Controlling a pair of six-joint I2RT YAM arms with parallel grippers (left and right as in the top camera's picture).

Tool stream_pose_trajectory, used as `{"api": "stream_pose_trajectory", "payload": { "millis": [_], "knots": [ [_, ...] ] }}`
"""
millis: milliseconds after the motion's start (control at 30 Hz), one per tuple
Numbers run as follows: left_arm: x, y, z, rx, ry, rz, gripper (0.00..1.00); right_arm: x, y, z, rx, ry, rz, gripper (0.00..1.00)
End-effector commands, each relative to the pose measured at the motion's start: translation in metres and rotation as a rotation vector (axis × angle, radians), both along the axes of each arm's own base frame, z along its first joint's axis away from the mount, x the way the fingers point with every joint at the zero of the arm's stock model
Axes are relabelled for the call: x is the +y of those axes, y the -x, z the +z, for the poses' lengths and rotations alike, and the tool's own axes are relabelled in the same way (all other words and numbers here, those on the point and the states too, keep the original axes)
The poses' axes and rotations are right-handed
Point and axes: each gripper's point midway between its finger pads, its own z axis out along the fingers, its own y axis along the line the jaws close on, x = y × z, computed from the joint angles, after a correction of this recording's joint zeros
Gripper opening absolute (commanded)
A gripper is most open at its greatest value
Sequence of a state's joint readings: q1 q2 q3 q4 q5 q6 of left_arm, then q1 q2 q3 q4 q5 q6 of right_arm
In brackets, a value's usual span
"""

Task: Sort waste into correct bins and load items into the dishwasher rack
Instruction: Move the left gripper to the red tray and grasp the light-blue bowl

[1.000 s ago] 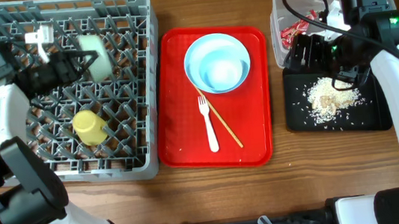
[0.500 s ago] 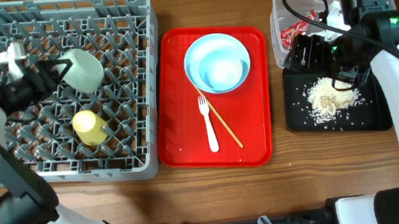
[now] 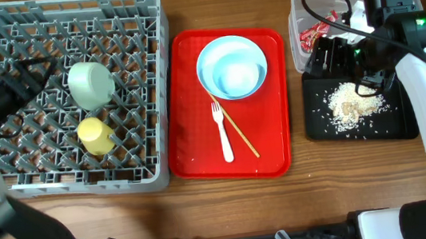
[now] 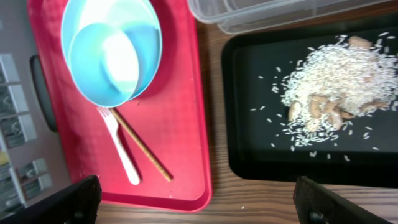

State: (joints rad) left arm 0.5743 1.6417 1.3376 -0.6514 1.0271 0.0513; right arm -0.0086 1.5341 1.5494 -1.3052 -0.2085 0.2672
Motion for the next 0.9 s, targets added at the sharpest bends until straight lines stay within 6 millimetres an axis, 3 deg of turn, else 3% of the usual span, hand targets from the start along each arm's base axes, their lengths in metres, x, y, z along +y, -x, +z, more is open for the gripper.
{"api": "stream_pose_trajectory", "payload": {
  "millis": [0, 100, 300, 500, 667, 867],
  "knots": [
    [-0.043, -0.006, 0.009, 0.043, -0.201, 0.004, 1.0, -0.019, 0.0, 0.007, -0.023, 0.091, -0.068, 1.0],
    [-0.088, -0.012, 0.005, 0.048, -0.345, -0.046, 1.0, -0.034, 0.003, 0.005, -0.005, 0.155, -0.156, 1.0],
    [-0.202, -0.027, 0.001, -0.073, -0.571, -0.189, 1.0, -0.061, 0.008, 0.004, 0.02, 0.184, -0.259, 1.0],
    [-0.307, -0.034, -0.018, -0.213, -0.642, -0.317, 1.0, -0.082, 0.015, 0.003, 0.042, 0.164, -0.324, 1.0],
    [-0.364, -0.033, -0.06, -0.229, -0.637, -0.42, 1.0, -0.088, 0.018, 0.002, 0.051, 0.171, -0.319, 1.0],
    [-0.395, -0.025, -0.133, -0.142, -0.668, -0.516, 1.0, -0.087, 0.019, 0.002, 0.057, 0.17, -0.319, 1.0]
  ]
}}
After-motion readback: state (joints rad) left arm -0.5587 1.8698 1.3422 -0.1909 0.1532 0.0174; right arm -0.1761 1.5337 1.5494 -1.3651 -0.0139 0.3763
